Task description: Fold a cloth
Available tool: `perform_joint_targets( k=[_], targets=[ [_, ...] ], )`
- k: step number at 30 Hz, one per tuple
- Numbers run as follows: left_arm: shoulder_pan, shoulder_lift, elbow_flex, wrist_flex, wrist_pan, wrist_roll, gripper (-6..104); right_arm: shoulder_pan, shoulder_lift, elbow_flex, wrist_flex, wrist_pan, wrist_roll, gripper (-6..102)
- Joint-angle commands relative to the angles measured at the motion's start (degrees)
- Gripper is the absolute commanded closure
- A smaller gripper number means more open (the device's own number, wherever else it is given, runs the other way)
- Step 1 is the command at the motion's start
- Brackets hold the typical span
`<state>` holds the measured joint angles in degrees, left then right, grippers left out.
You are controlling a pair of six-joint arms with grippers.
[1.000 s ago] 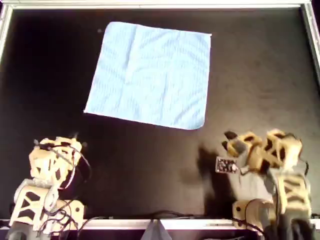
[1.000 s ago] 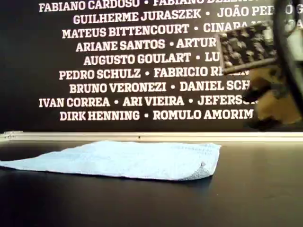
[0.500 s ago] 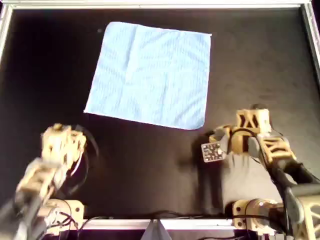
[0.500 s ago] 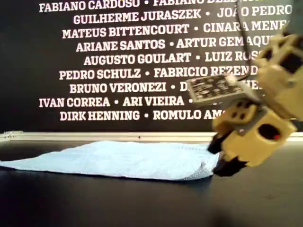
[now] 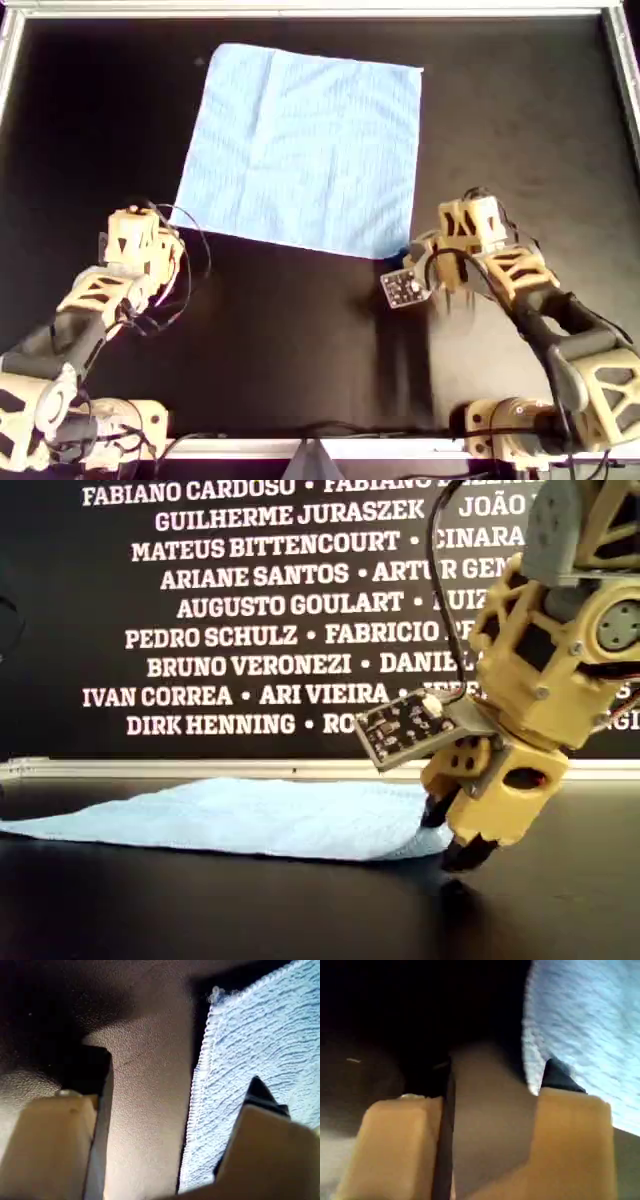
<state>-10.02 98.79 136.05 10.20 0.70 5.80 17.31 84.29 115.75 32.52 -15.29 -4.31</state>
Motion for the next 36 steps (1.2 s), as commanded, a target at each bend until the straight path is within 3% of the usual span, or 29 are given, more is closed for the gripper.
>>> perform_joint_targets(
  k=[1,36],
  targets=[
    [-1.1,-0.2,-2.2,-1.3,-0.3,0.3,4,0.7,0.1,-5.3,-2.8,0.4,0.26,24],
    [-1.4,-17.6,-16.6,-0.7,-0.3,0.4,6,3.7,-12.4,-18.0,-2.8,0.4,0.26,26]
  ],
)
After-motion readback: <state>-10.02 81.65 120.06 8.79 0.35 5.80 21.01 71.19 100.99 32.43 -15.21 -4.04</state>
